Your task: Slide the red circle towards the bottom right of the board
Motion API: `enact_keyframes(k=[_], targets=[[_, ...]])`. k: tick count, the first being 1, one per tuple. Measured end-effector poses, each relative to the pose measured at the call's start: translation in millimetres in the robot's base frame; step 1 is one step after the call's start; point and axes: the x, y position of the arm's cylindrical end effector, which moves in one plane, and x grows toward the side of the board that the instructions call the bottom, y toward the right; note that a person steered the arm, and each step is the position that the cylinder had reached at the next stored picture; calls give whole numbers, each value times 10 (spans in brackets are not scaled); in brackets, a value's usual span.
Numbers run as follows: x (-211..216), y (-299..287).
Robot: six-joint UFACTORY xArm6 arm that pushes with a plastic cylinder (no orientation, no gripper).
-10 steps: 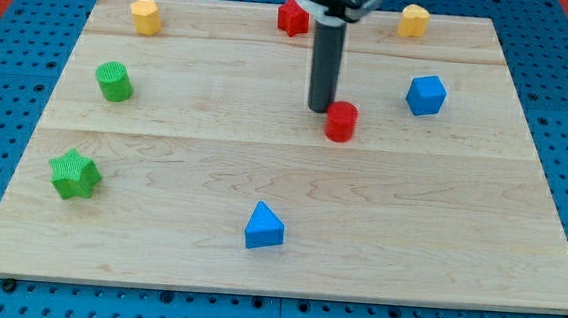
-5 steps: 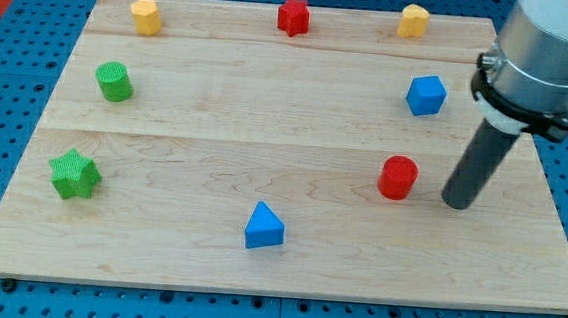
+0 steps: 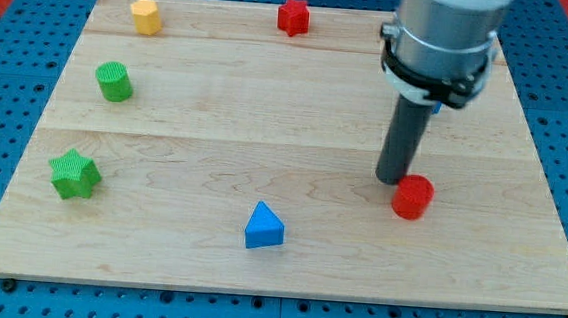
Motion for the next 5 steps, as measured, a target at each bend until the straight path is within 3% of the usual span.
enact_keyframes(k=[1, 2, 5], targets=[[281, 30], [74, -508], [357, 242]])
